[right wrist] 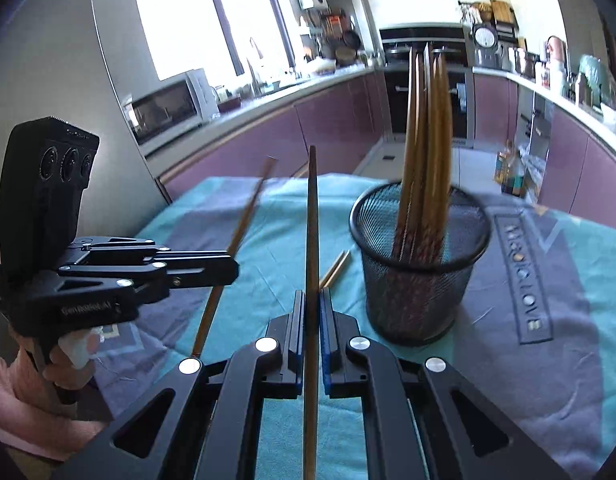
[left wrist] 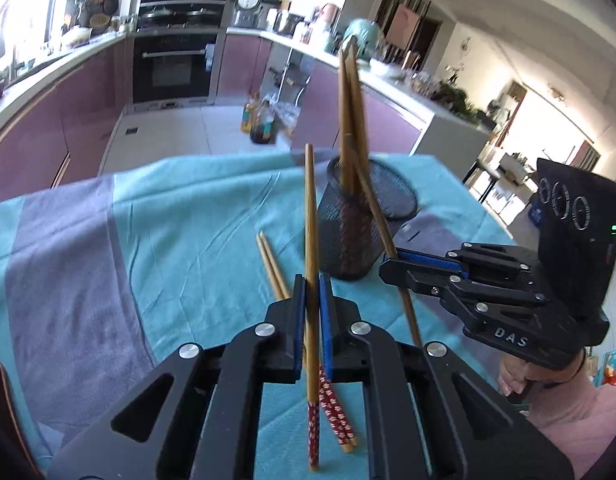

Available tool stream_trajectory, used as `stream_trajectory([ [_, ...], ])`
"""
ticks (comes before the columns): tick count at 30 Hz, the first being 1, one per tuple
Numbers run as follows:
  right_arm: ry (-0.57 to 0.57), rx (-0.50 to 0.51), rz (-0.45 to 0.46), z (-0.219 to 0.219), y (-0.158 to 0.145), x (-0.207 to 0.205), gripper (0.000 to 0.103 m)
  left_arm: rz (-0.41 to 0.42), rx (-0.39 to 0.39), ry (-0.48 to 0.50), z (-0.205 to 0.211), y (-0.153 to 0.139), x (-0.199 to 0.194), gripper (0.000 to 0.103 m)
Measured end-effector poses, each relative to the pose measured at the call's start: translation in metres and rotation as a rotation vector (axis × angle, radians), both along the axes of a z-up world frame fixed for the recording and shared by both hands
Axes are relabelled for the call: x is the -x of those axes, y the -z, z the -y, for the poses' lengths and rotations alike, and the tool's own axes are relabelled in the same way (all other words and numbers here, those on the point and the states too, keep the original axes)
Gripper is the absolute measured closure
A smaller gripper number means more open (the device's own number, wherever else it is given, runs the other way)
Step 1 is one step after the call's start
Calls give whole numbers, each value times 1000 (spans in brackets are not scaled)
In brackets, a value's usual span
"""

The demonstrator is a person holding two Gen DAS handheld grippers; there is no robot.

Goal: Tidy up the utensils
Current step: 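Raise the left tool's chopstick over the mesh cup while the right tool carries its chopstick there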

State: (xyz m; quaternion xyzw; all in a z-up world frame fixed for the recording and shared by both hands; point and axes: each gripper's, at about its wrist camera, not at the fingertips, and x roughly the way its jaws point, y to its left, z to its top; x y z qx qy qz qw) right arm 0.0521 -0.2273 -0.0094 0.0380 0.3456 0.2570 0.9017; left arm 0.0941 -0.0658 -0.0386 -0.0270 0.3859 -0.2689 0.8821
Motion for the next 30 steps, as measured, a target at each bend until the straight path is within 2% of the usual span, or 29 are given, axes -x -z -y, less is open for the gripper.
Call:
stream_trajectory([
  [13,33,-53,100,24,-36,5,97,91,115,48,-9,-55,11,96],
  [30,68,-57,231,42,-91,-2,97,211,173,62,11,-110,6,96],
])
